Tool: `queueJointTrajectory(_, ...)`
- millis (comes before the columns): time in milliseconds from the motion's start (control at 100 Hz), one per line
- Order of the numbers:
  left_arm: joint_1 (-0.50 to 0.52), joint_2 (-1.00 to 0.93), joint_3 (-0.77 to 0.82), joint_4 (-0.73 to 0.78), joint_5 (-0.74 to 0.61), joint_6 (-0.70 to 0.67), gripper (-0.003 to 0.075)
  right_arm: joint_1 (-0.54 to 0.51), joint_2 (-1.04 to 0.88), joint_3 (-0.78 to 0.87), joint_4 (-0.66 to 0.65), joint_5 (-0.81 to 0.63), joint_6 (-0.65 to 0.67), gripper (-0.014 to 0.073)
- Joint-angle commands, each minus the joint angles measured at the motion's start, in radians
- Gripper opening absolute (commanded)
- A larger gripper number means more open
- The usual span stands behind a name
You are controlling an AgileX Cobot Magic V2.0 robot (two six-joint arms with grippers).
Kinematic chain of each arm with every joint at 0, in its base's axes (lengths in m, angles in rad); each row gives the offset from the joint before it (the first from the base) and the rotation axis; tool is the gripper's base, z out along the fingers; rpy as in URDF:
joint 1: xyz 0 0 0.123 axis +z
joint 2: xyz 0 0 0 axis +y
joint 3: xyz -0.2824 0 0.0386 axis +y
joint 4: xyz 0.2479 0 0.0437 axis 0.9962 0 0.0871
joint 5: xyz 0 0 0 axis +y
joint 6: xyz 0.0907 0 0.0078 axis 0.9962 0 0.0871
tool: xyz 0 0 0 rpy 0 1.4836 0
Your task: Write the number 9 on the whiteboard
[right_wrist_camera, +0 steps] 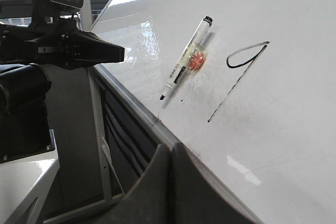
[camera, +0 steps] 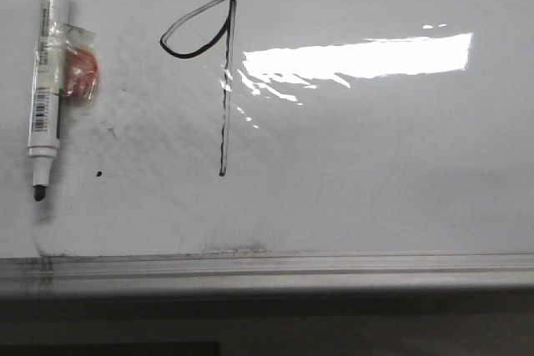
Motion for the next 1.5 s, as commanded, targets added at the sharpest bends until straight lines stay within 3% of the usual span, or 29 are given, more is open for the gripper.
queueJointTrajectory(0, 0.011, 0.006, -0.022, 0.048, -0.059, -0.005, -0.002, 0.001, 0.01, -0.026, -0.011, -0.081, -0.007, -0.0063)
queueJointTrajectory(140, 0.121, 0.005, -0.011, 0.255, -0.061, -0.005, -0.002, 0.001, 0.01, -0.026, -0.011, -0.081, -0.007, -0.0063)
queueJointTrajectory(310, 0.404, -0.024, 0.028, 0.298, -0.053, -0.021, -0.002, 0.001, 0.01, -0.026, -0.011, -0.081, -0.007, -0.0064)
queueJointTrajectory(440, 0.612, -0.117, 0.064, 0.429, -0.043, -0.112, -0.002, 0.001, 0.01, -0.026, -0.011, -0.081, -0.007, -0.0063)
queueJointTrajectory(650, 0.817, -0.194, 0.077, 0.476, 0.063, -0.236, -0.002, 0.001, 0.01, -0.026, -0.011, -0.081, -0.007, -0.0064)
queueJointTrajectory(980, 0.923, -0.223, 0.077, 0.483, 0.368, -0.33, -0.002, 0.001, 0.01, -0.025, -0.011, -0.081, -0.007, -0.0063)
queueJointTrajectory(1490, 0.923, -0.221, 0.077, 0.483, 0.367, -0.33, -0.002, 0.001, 0.01, -0.025, -0.011, -0.081, -0.007, -0.0064)
